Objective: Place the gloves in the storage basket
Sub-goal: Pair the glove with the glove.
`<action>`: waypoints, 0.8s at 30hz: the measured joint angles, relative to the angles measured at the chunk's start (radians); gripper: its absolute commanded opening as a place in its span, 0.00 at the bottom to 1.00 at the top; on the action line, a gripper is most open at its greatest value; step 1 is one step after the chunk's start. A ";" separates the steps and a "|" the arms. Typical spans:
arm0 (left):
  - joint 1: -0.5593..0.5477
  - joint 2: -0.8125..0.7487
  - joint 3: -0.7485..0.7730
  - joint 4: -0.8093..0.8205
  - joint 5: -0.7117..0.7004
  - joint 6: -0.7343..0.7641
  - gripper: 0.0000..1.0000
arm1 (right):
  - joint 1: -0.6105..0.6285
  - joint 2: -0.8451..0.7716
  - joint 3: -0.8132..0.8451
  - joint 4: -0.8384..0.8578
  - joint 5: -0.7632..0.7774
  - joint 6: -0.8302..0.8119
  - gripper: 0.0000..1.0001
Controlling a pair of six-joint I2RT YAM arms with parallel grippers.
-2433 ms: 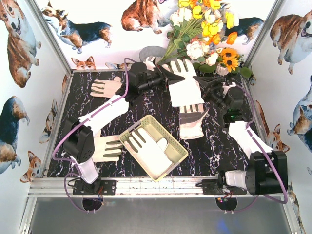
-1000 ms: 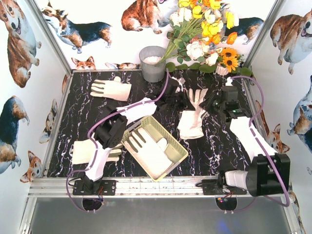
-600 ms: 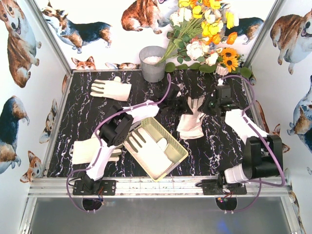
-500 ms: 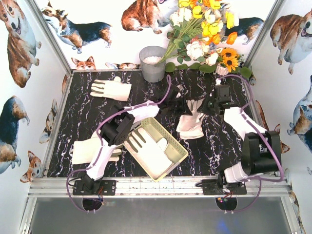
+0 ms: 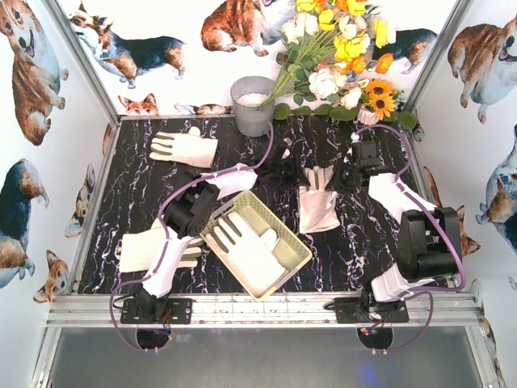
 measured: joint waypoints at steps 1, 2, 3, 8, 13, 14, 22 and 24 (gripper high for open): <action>0.000 0.000 0.000 0.000 0.002 0.000 0.14 | 0.000 0.000 0.000 0.000 -0.001 -0.001 0.00; 0.000 0.000 -0.001 0.001 0.004 -0.001 0.09 | 0.000 0.000 0.000 -0.002 -0.002 -0.002 0.00; 0.000 0.000 -0.004 0.003 0.004 0.001 0.03 | 0.000 0.000 0.001 -0.004 -0.003 -0.003 0.00; 0.000 -0.001 -0.019 -0.002 0.000 0.005 0.00 | 0.000 -0.004 0.024 -0.026 -0.007 -0.003 0.00; 0.000 -0.018 -0.044 -0.002 -0.035 0.015 0.00 | 0.000 -0.018 0.060 -0.043 -0.014 -0.005 0.00; 0.000 -0.025 -0.050 -0.003 -0.045 0.019 0.00 | 0.000 -0.018 0.066 -0.043 -0.015 -0.006 0.00; 0.002 -0.066 -0.068 0.007 -0.101 0.032 0.00 | 0.001 0.013 0.107 -0.045 -0.016 -0.014 0.00; 0.002 -0.066 -0.074 0.008 -0.111 0.034 0.00 | 0.001 0.029 0.111 -0.041 -0.017 -0.014 0.00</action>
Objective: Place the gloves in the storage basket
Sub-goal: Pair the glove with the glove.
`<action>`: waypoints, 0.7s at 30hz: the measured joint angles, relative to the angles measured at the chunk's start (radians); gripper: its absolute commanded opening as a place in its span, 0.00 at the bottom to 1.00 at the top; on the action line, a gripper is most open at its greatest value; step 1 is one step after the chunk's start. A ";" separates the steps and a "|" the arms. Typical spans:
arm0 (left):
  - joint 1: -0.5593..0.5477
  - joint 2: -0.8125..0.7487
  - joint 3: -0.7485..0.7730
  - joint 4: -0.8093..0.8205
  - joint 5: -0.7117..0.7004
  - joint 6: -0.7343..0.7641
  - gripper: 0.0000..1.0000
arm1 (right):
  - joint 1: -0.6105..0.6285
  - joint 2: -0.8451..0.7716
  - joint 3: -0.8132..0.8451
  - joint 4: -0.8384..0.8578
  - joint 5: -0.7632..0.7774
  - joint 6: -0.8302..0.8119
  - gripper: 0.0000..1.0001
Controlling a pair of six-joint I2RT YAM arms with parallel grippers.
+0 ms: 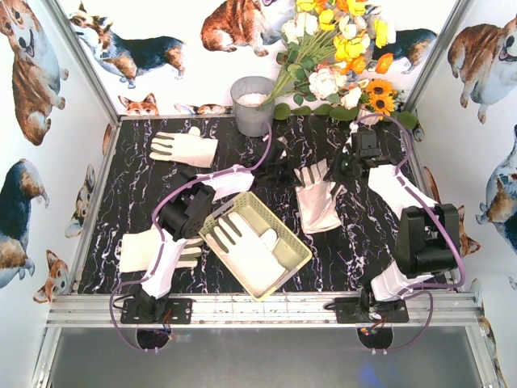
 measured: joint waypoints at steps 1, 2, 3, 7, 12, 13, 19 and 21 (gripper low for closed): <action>0.000 0.000 -0.003 0.000 -0.003 0.001 0.00 | 0.000 0.007 0.000 0.000 0.000 0.000 0.00; 0.000 0.000 -0.005 -0.003 -0.005 0.002 0.00 | 0.000 0.017 0.000 0.000 0.000 0.000 0.00; 0.000 0.000 -0.005 -0.006 -0.006 0.002 0.00 | 0.000 0.026 0.001 0.000 0.000 0.000 0.00; 0.003 0.007 0.006 -0.011 0.005 0.014 0.00 | 0.000 0.069 0.005 -0.001 0.000 -0.001 0.00; 0.008 0.037 0.038 -0.015 0.024 0.029 0.00 | 0.000 0.077 0.005 0.001 0.003 0.000 0.00; 0.010 0.042 0.039 -0.018 0.026 0.030 0.00 | 0.000 0.077 0.005 0.001 0.003 0.000 0.00; 0.014 0.063 0.040 -0.034 0.036 0.031 0.01 | 0.000 0.081 0.008 0.000 0.004 0.000 0.00; 0.015 0.063 0.041 -0.037 0.036 0.031 0.15 | 0.000 0.092 0.019 0.000 0.003 0.000 0.00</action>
